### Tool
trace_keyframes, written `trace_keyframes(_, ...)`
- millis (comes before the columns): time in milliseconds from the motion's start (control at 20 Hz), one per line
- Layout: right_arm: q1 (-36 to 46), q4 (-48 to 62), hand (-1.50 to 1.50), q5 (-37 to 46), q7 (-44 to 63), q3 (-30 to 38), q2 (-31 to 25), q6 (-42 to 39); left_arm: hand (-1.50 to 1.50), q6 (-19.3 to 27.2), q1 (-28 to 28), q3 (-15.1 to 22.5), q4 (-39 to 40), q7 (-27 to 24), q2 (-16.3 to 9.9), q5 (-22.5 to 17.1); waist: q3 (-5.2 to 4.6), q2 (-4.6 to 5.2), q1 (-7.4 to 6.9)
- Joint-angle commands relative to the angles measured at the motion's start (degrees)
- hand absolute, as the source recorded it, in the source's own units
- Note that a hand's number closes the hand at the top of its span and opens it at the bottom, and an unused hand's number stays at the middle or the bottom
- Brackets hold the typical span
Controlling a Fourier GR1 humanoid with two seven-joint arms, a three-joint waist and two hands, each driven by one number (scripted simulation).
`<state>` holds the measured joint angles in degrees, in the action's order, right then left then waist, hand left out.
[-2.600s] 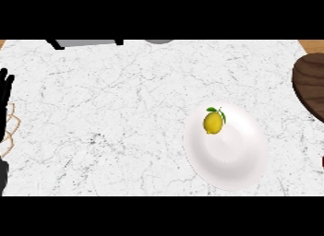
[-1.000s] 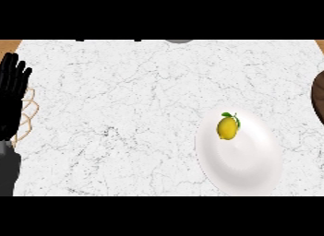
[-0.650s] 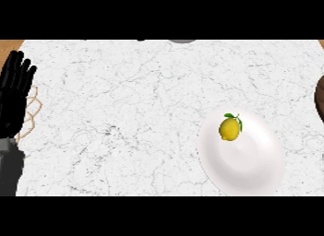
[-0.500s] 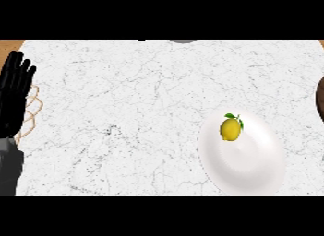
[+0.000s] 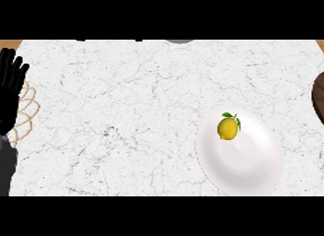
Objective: Pick the tomato from the plate and place it in the bowl
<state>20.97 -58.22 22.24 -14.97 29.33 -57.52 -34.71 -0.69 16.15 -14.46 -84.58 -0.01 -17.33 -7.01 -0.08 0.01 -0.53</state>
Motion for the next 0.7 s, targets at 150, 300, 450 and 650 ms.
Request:
trace_keyframes(150, -1.64, -9.59, 1.50, 5.66, 10.37, -6.04, 10.45, 9.42, 0.00, 0.15, -5.33, 0.55, -4.83, -0.28, 1.76, -0.04, 0.05, -0.17, 0.17)
trace_keyframes(300, 3.22, 1.09, 1.50, 10.20, 11.11, -9.06, 12.93, 14.42, 0.00, 0.38, -3.57, 1.49, -2.23, -1.08, 2.31, 0.91, 0.10, 0.20, -0.54)
trace_keyframes(450, 4.99, 7.02, -1.50, 10.43, 12.40, -8.26, 15.11, 16.75, 0.00, 1.33, -3.23, 1.58, -5.36, 1.70, 2.60, 0.40, 0.13, 0.13, -0.61)
trace_keyframes(650, 6.59, 14.01, -1.50, 7.06, 7.65, -6.10, 19.44, 18.68, 0.00, -0.33, -2.47, -0.10, -3.34, -0.17, 0.50, -0.17, 0.17, 0.24, -0.68)
